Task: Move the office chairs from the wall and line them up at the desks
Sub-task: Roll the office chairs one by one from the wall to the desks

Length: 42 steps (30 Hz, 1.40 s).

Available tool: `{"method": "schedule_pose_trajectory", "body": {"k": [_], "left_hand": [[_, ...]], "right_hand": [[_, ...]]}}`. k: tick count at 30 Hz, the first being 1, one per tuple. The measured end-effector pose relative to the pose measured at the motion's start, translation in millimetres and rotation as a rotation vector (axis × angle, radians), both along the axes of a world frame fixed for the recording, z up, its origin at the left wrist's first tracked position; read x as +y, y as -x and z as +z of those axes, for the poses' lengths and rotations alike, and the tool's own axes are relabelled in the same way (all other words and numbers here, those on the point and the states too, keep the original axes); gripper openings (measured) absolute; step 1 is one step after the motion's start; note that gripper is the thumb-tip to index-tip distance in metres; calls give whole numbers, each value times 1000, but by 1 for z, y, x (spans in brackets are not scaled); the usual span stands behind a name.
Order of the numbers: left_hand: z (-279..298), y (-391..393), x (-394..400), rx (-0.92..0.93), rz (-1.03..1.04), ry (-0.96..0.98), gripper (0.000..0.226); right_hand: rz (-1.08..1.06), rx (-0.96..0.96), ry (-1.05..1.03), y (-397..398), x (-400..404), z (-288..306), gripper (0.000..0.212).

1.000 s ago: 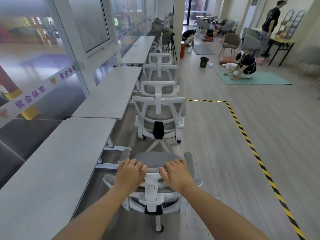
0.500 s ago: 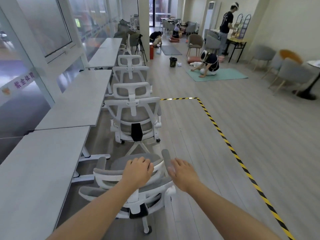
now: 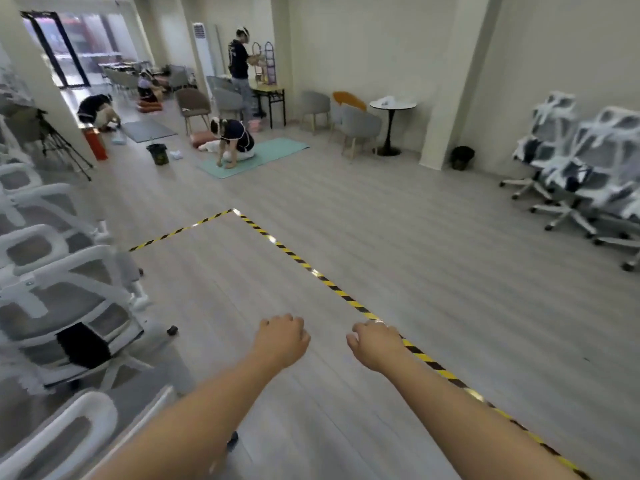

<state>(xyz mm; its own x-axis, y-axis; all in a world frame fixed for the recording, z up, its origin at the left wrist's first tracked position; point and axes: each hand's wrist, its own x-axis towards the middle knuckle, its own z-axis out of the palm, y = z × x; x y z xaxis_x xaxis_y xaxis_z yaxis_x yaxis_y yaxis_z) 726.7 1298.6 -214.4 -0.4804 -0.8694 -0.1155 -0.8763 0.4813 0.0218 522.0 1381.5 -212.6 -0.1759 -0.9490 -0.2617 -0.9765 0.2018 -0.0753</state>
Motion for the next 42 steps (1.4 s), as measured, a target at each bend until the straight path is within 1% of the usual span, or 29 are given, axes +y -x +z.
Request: {"method": "schedule_pose_trajectory", "body": {"k": [4, 8, 15, 19, 24, 32, 36, 40, 42], "left_hand": [[3, 163, 18, -17, -124, -45, 38], [2, 314, 43, -14, -273, -54, 36], [8, 523, 82, -62, -523, -84, 42], [6, 632, 84, -88, -632, -112, 43], [-1, 782, 70, -73, -780, -120, 41], [12, 1011, 54, -75, -991, -110, 37], [12, 1126, 65, -94, -1070, -129, 38], [7, 1243, 80, -83, -1151, -113, 36], [5, 1305, 89, -74, -1170, -105, 36]], "right_hand": [[-165, 27, 3, 152, 52, 0, 45], [-335, 25, 20, 286, 104, -1, 45], [-556, -8, 25, 459, 172, 3, 47], [-673, -23, 28, 549, 190, -2, 47], [-818, 5, 49, 675, 196, -6, 46], [-1045, 44, 95, 864, 204, 18, 37], [-1131, 54, 97, 955, 217, 22, 29], [-1213, 47, 78, 1055, 234, 10, 35], [-1247, 39, 63, 1111, 244, 2, 34]]}}
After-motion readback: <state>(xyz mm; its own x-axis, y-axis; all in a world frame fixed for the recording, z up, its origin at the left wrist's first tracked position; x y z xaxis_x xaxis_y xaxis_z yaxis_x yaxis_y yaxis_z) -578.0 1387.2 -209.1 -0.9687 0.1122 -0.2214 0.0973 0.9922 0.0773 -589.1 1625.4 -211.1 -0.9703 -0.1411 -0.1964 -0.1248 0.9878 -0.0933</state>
